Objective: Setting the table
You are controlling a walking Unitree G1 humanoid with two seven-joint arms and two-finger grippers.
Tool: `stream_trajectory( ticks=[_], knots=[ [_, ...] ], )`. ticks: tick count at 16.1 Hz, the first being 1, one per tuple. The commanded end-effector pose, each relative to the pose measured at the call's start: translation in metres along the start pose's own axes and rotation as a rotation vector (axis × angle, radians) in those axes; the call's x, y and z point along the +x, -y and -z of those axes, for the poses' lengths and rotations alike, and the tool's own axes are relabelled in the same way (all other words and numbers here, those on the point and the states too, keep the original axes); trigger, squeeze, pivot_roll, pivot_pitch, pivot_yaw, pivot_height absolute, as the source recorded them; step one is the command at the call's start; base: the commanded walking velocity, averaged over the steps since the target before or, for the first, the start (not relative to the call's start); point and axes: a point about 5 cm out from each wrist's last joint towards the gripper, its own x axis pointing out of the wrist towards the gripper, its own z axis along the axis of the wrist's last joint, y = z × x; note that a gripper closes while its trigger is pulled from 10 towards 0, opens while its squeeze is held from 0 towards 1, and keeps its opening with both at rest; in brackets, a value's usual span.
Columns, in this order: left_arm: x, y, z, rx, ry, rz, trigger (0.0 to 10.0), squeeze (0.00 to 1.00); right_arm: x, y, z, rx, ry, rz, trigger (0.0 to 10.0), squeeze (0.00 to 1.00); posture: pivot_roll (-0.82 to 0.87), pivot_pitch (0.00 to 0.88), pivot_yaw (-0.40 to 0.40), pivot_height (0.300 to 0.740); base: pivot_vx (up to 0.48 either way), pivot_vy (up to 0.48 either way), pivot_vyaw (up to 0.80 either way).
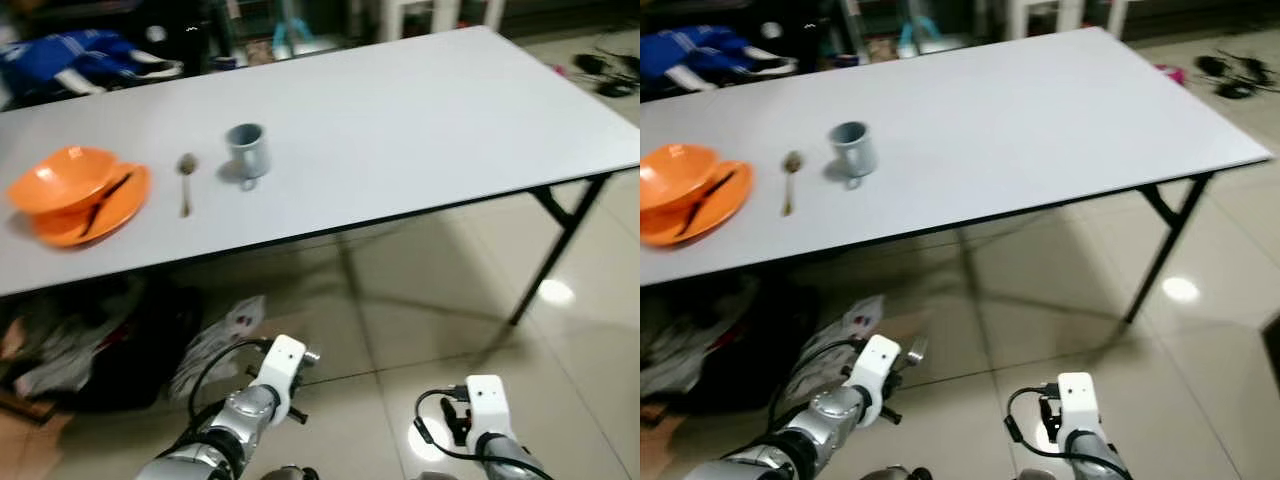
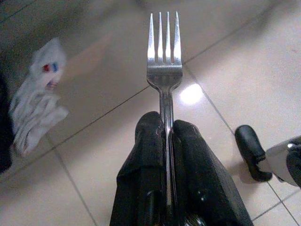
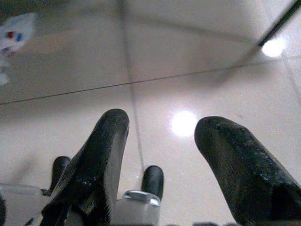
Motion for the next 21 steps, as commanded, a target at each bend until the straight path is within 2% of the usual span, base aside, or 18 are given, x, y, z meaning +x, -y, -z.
stream_trajectory(
  ticks=[1, 8, 13, 14, 16, 17, 18, 21],
  knots=[
    [-0.001, -0.005, 0.003, -0.004, -0.002, -0.016, 10.0, 0.00, 0.002, -0.006, -0.002, -0.020, 0.002, -0.023, 10.0, 0.00, -0.08, 0.000, 0.134, 0.740, 0.000, 0.000, 0.68],
    [-0.001, -0.003, 0.002, -0.015, 0.007, -0.009, 10.0, 0.00, 0.001, -0.007, -0.001, -0.037, -0.004, -0.022, 10.0, 0.00, -0.07, 0.000, 0.125, 0.740, 0.000, 0.000, 0.08],
    [-0.001, -0.002, -0.001, 0.029, 0.019, -0.006, 10.0, 0.00, 0.002, -0.008, -0.005, -0.024, 0.021, -0.024, 10.0, 0.00, -0.07, 0.000, 0.127, 0.740, 0.000, 0.000, 0.67],
    [-0.001, -0.002, -0.001, 0.034, 0.022, -0.005, 10.0, 0.00, 0.002, -0.009, -0.005, -0.056, 0.022, -0.027, 10.0, 0.00, -0.07, 0.000, 0.130, 0.740, 0.000, 0.000, 0.60],
    [0.000, -0.001, -0.008, 0.068, 0.052, -0.005, 10.0, 0.00, 0.002, -0.008, -0.004, -0.014, 0.023, -0.012, 10.0, 0.00, -0.07, 0.000, 0.134, 0.740, 0.000, 0.000, 0.33],
    [0.001, 0.000, -0.014, 0.077, 0.076, 0.001, 10.0, 0.00, 0.001, -0.008, -0.003, -0.012, 0.024, -0.010, 10.0, 0.00, -0.07, 0.000, 0.134, 0.740, 0.000, 0.000, 0.00],
    [0.001, -0.004, -0.033, 0.067, 0.151, 0.014, 10.0, 0.00, 0.001, -0.007, -0.004, -0.020, 0.028, -0.010, 10.0, 0.00, -0.07, 0.000, 0.135, 0.740, 0.000, 0.000, 0.00],
    [-0.007, -0.013, -0.105, 0.023, 0.456, 0.029, 10.0, 0.00, 0.000, -0.007, -0.003, -0.026, 0.039, -0.007, 10.0, 0.00, -0.07, 0.000, 0.134, 0.740, 0.229, 0.106, 0.00]
  ],
)
